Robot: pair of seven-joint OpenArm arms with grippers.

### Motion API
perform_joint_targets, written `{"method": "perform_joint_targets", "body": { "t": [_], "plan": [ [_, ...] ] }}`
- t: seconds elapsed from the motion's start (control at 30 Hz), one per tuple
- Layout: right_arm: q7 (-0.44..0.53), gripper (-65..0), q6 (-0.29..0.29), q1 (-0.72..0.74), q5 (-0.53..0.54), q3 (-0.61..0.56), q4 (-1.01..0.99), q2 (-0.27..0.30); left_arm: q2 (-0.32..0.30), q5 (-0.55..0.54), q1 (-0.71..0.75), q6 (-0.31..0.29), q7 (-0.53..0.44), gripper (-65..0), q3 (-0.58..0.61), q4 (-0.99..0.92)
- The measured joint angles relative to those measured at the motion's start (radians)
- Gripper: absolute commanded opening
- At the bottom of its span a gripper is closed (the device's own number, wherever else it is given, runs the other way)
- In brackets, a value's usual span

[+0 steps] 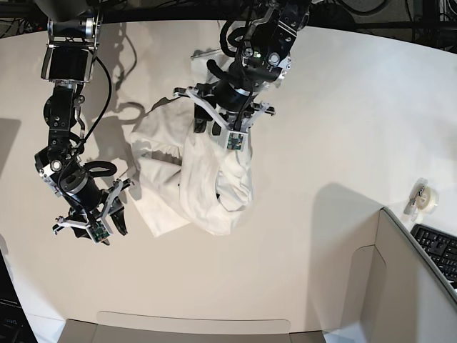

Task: Layout the t-shirt on the table in an organized manner, then fold the t-shirt properly
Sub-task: 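Lower both grippers onto the crumpled shirt and grasp its fabric, then pull the shirt apart with both grippers to spread it flat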

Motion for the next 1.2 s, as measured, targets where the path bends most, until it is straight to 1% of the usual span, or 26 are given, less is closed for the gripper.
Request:
{"method": "perform_joint_targets", "body": {
  "t": [0.1, 0.23, 0.33, 0.37, 0.4, 0.47, 0.5, 0.57, 0.6, 0.7, 0.77, 0.8, 0.87, 0.93, 1.0, 1.2],
  "plan": [
    [0.006, -40.6, 0.0, 0.0, 0.0, 0.0, 0.0, 0.002, 0.022, -0.003, -0.003, -0.002, -0.005, -43.9, 0.001, -0.02],
    [0.007, -40.6, 0.0, 0.0, 0.0, 0.0, 0.0, 0.002, 0.026, -0.003, -0.008, -0.001, -0.011, -43.9, 0.002, -0.064],
    [0.007, -40.6, 0.0, -0.001, 0.0, 0.0, 0.0, -0.002, 0.023, -0.003, -0.005, -0.001, -0.065, -44.4, 0.002, -0.12],
    [0.007, -40.6, 0.0, -0.001, 0.0, 0.0, 0.0, -0.003, 0.023, -0.003, -0.006, -0.003, -0.079, -46.0, 0.002, -0.14],
    [0.007, -40.6, 0.0, -0.001, 0.0, 0.0, 0.0, -0.003, 0.023, -0.003, -0.006, -0.005, -0.09, -49.0, 0.003, -0.153],
    [0.006, -40.6, 0.0, -0.001, 0.0, 0.0, -0.001, -0.003, 0.021, -0.003, -0.006, -0.004, -0.096, -60.8, 0.004, -0.171],
    [0.007, -40.6, 0.0, -0.001, 0.0, 0.0, -0.002, -0.003, 0.019, -0.006, -0.005, -0.005, -0.095, -65.0, 0.004, -0.174],
    [0.007, -40.6, 0.0, -0.001, 0.0, 0.0, -0.003, -0.004, 0.014, -0.003, -0.005, -0.005, -0.095, -65.0, 0.004, -0.173],
    [0.008, -40.6, 0.0, 0.0, 0.001, 0.0, -0.008, -0.008, 0.003, -0.005, -0.008, -0.004, -0.094, -64.2, 0.004, -0.166],
    [0.035, -40.6, 0.0, -0.001, 0.0, 0.001, -0.056, -0.027, -0.056, -0.008, -0.005, -0.01, -0.09, -65.0, 0.008, -0.097],
    [0.058, -40.6, 0.0, 0.0, -0.003, -0.017, -0.097, -0.035, -0.117, -0.007, -0.005, -0.011, -0.091, -65.0, 0.008, -0.045],
    [0.076, -40.6, 0.0, 0.006, -0.003, -0.045, -0.12, -0.029, -0.148, -0.006, -0.006, -0.004, -0.083, -65.0, 0.006, -0.023],
    [0.081, -40.6, 0.0, 0.032, -0.011, -0.111, -0.17, -0.026, -0.195, 0.003, -0.006, 0.003, -0.026, -65.0, -0.001, 0.013],
    [0.111, -40.6, 0.0, 0.058, -0.004, -0.164, -0.212, -0.028, -0.24, -0.007, -0.003, -0.005, 0.016, -65.0, -0.001, 0.039],
    [0.135, -40.6, 0.0, 0.082, -0.004, -0.211, -0.248, -0.033, -0.27, -0.005, 0.018, -0.005, 0.018, -65.0, 0.0, 0.047],
    [0.2, -40.6, 0.0, 0.139, -0.007, -0.342, -0.304, -0.028, -0.401, -0.006, 0.093, -0.005, 0.024, -65.0, 0.002, 0.051]
  ]
}}
